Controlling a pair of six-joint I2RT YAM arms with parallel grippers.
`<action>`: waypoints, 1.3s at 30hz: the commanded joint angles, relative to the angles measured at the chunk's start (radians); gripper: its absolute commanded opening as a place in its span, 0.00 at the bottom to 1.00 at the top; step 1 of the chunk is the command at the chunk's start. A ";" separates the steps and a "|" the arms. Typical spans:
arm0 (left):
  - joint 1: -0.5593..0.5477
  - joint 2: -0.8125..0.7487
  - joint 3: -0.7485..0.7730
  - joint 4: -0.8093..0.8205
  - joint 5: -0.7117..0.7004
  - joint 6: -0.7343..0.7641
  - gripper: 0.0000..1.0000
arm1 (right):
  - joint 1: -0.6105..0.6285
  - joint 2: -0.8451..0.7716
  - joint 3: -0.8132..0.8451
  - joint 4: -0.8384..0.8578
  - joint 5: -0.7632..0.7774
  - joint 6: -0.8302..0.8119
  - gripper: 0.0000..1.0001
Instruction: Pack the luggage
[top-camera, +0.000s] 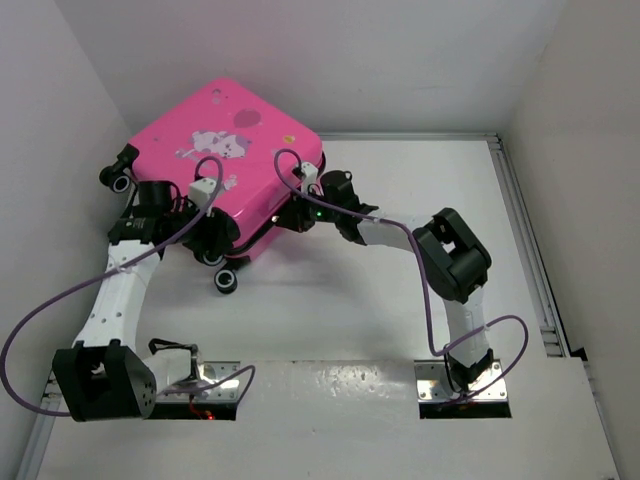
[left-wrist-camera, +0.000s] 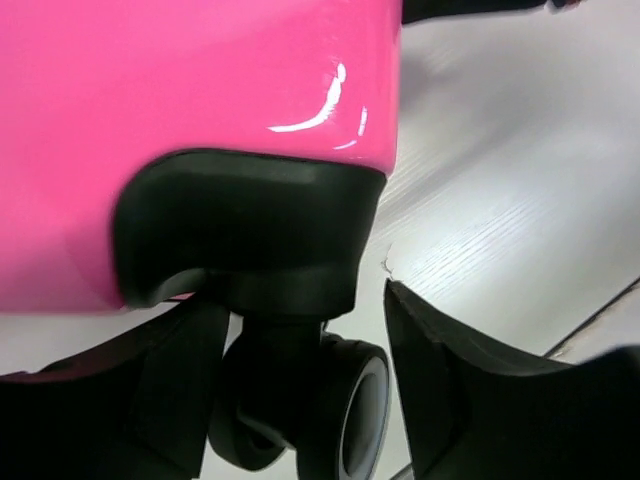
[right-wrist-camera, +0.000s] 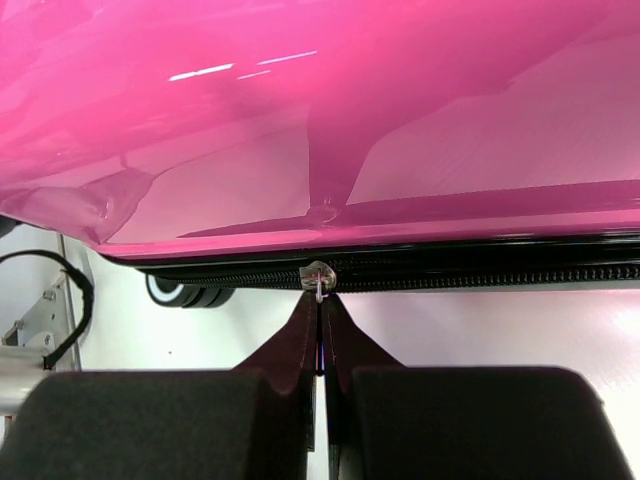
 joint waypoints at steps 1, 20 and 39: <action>-0.056 0.014 -0.008 -0.025 -0.149 0.000 0.71 | -0.001 -0.080 0.008 0.096 0.002 -0.011 0.00; -0.065 -0.001 -0.057 0.164 -0.016 -0.136 0.04 | -0.003 -0.109 -0.023 0.083 0.008 -0.035 0.00; 0.128 -0.193 -0.055 0.445 0.522 -0.409 0.00 | -0.010 -0.239 -0.069 0.080 0.068 -0.035 0.00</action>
